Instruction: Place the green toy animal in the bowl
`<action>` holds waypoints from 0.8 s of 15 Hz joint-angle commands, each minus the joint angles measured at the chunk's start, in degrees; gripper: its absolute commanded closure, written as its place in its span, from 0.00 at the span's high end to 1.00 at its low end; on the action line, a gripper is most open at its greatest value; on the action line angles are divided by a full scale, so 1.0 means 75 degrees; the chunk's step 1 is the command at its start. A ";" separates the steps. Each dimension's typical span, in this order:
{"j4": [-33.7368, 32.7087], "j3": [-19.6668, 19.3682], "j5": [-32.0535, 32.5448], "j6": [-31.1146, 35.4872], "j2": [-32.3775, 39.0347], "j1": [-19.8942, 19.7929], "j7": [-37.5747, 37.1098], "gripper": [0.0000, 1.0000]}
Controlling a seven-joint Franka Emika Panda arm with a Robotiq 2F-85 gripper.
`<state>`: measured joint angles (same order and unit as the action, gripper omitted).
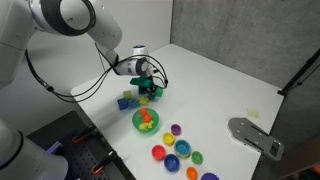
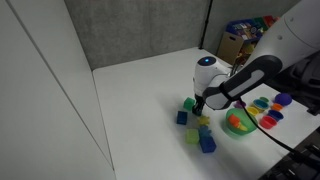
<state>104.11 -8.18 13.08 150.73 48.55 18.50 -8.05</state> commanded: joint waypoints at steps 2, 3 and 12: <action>0.0538 -0.0185 0.0134 -0.0051 -0.0730 -0.0158 -0.0285 0.03; 0.0691 -0.0247 0.0157 -0.0041 -0.0911 -0.0183 -0.0319 0.05; 0.2750 -0.0483 0.0452 -0.0575 -0.2993 -0.0317 -0.0617 0.05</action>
<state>117.60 -11.87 13.87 148.80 33.08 16.47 -9.90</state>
